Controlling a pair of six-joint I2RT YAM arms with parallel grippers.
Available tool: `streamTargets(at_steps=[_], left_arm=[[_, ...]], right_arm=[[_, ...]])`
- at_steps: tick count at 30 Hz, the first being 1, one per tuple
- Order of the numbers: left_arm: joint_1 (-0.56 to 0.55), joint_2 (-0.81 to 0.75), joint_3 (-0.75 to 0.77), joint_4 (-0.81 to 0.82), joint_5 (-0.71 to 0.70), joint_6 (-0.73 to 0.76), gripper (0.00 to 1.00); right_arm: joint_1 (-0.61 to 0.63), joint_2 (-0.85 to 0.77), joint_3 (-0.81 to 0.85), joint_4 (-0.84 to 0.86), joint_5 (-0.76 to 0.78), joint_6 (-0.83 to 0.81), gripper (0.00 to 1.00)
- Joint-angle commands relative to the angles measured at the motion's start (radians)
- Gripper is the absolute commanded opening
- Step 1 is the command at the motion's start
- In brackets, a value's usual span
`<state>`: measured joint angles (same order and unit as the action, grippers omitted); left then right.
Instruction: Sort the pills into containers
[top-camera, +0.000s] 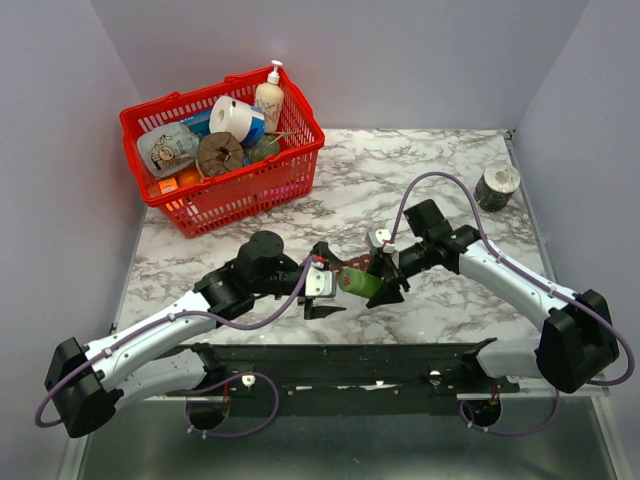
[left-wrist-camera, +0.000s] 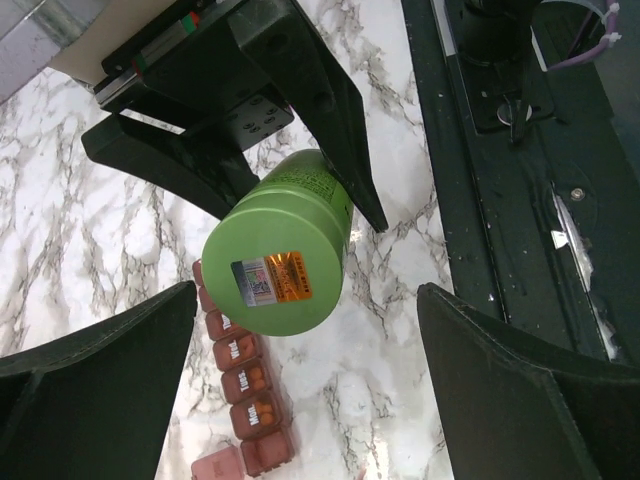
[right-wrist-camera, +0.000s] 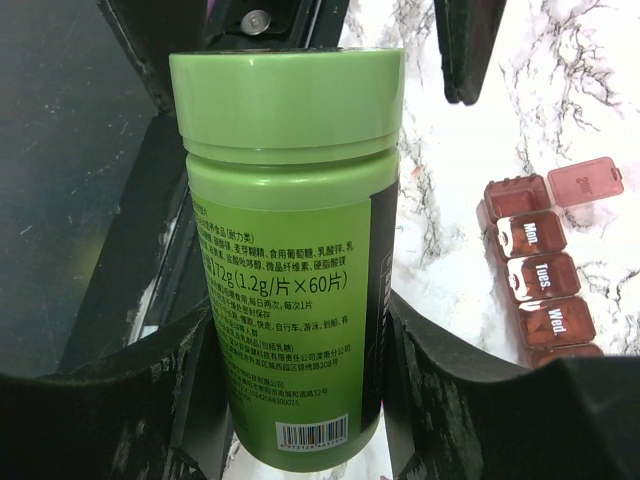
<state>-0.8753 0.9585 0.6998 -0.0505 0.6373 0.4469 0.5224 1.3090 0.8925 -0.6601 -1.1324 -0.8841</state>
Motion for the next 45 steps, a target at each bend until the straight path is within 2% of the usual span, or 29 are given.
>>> streamTargets(at_steps=[1, 5, 8, 9, 11, 14, 15, 17, 18, 21, 22, 23, 25, 26, 29, 30, 31, 33, 35, 38, 39, 40, 41, 42, 45], left_arm=[[-0.011, 0.020, 0.046, 0.024, -0.018, 0.069, 0.95], [-0.014, 0.042, 0.059, 0.031, -0.008, 0.047, 0.85], [-0.014, 0.054, 0.070, 0.034, -0.014, 0.007, 0.65], [-0.014, 0.054, 0.070, 0.041, -0.017, 0.001, 0.55], [-0.014, 0.051, 0.063, 0.046, -0.016, -0.040, 0.49], [-0.014, 0.049, 0.049, 0.103, -0.021, -0.111, 0.32], [-0.014, 0.049, 0.043, 0.132, -0.031, -0.185, 0.19], [-0.013, 0.052, 0.043, 0.143, -0.051, -0.270, 0.02], [-0.013, 0.054, 0.040, 0.165, -0.082, -0.413, 0.00], [-0.005, 0.077, 0.049, 0.160, -0.184, -0.636, 0.00], [-0.005, 0.085, 0.055, 0.144, -0.236, -0.795, 0.00], [-0.004, 0.101, 0.066, 0.118, -0.345, -0.892, 0.00], [0.002, 0.123, 0.111, 0.007, -0.439, -1.054, 0.00], [0.004, 0.146, 0.127, -0.036, -0.473, -1.234, 0.00], [0.007, 0.206, 0.225, -0.243, -0.562, -1.469, 0.00], [0.006, 0.215, 0.269, -0.329, -0.602, -1.516, 0.00], [0.009, 0.221, 0.277, -0.347, -0.603, -1.546, 0.00], [0.019, 0.218, 0.259, -0.301, -0.588, -1.637, 0.00], [0.036, 0.224, 0.244, -0.238, -0.509, -1.654, 0.00], [0.056, 0.238, 0.266, -0.189, -0.441, -1.573, 0.32], [0.074, 0.240, 0.268, -0.160, -0.411, -1.546, 0.66], [0.087, 0.240, 0.261, -0.128, -0.363, -1.483, 0.79], [0.102, 0.230, 0.245, -0.089, -0.256, -1.461, 0.86], [0.114, 0.224, 0.216, -0.036, -0.226, -1.438, 0.99], [0.163, 0.186, 0.170, 0.030, -0.098, -1.299, 0.99]], right_arm=[[0.002, 0.004, 0.023, -0.027, -0.067, -0.038, 0.01], [0.004, 0.009, 0.023, -0.029, -0.064, -0.038, 0.01], [0.005, 0.012, 0.023, -0.030, -0.061, -0.038, 0.01], [0.005, 0.012, 0.023, -0.029, -0.061, -0.038, 0.01], [0.005, 0.013, 0.025, -0.029, -0.061, -0.038, 0.01], [0.007, 0.018, 0.026, -0.019, -0.044, -0.026, 0.01], [0.007, 0.018, 0.023, -0.001, -0.034, -0.006, 0.01], [0.008, 0.013, 0.017, 0.025, 0.014, 0.023, 0.01], [0.007, 0.010, 0.014, 0.055, 0.031, 0.048, 0.01], [0.007, -0.004, -0.001, 0.109, 0.097, 0.095, 0.01], [0.007, -0.008, -0.007, 0.123, 0.127, 0.109, 0.01], [0.007, -0.011, -0.010, 0.138, 0.143, 0.122, 0.01], [0.007, -0.013, -0.015, 0.169, 0.187, 0.151, 0.01], [0.007, -0.014, -0.018, 0.181, 0.203, 0.164, 0.01], [0.007, -0.013, -0.024, 0.220, 0.253, 0.200, 0.01], [0.007, -0.013, -0.024, 0.234, 0.263, 0.212, 0.01], [0.007, -0.011, -0.024, 0.240, 0.275, 0.218, 0.01], [0.007, -0.008, -0.021, 0.241, 0.280, 0.223, 0.01], [0.007, -0.010, -0.021, 0.241, 0.273, 0.224, 0.01], [0.007, -0.022, -0.029, 0.243, 0.264, 0.218, 0.01], [0.007, -0.025, -0.030, 0.243, 0.261, 0.217, 0.01], [0.007, -0.027, -0.033, 0.241, 0.258, 0.217, 0.01], [0.005, -0.030, -0.032, 0.243, 0.255, 0.217, 0.01], [0.005, -0.030, -0.032, 0.241, 0.252, 0.215, 0.00], [0.005, -0.036, -0.030, 0.237, 0.229, 0.208, 0.01]])
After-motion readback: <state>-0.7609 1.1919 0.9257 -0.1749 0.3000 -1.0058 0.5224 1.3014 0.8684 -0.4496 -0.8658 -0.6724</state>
